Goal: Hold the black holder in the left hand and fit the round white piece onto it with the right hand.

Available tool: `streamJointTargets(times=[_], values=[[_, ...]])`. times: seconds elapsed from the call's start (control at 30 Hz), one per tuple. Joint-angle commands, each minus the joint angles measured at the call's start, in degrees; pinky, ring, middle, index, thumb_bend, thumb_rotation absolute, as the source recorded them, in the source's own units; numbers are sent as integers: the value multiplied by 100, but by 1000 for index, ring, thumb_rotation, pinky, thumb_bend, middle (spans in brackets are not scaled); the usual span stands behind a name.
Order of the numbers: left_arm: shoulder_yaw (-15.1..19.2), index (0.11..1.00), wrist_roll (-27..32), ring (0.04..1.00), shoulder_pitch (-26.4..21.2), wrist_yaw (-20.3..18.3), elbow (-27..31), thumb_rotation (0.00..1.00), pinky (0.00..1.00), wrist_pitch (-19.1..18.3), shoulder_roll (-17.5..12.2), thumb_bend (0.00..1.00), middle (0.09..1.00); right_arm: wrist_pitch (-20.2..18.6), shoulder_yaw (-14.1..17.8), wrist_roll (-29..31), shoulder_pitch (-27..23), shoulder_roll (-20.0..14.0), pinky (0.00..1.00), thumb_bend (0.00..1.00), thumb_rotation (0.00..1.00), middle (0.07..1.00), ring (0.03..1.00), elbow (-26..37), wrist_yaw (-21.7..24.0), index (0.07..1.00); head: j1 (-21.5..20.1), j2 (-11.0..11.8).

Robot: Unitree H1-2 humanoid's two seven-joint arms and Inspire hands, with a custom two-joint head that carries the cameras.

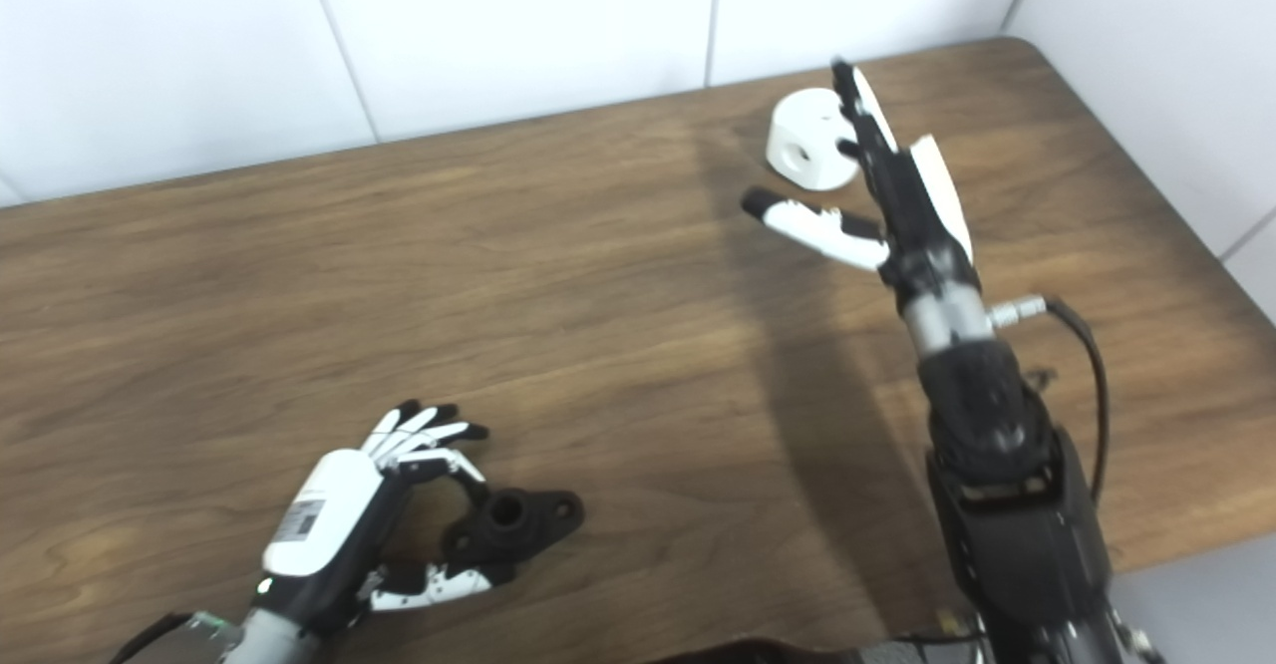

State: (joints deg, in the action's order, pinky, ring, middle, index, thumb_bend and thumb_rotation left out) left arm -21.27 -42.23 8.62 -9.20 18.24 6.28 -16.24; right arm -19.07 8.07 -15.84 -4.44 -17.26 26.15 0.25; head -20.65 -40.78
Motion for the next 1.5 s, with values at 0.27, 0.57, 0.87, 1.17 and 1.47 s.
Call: streamJointTargets(times=[0.27,0.57,0.87,1.17,1.47], values=[[201,489,36,911,122,-67,-156,57,989,120,-233,514,809,-735,-199,-1034,-1090,-792,917,752,518,990,976,-348,351,961,-62,-55],[273,489,69,921,124,-184,-105,56,1000,93,-245,515,814,-782,-339,-1866,-1712,-1072,952,818,449,993,1000,-1127,943,910,-205,-53],[354,489,129,911,147,-61,-187,55,990,278,-275,515,805,-783,-335,-3228,-2231,-1007,928,899,452,1000,1000,-1956,1710,871,-386,47],[360,488,61,906,217,-19,-259,57,981,362,-260,515,804,-783,-259,-3693,-2457,-931,905,928,440,1000,1000,-2388,2065,868,-167,378],[342,487,21,897,245,166,-434,55,967,486,-241,518,793,-783,-270,-3793,-2518,-828,917,924,428,1000,1000,-2737,1911,881,-119,697]])
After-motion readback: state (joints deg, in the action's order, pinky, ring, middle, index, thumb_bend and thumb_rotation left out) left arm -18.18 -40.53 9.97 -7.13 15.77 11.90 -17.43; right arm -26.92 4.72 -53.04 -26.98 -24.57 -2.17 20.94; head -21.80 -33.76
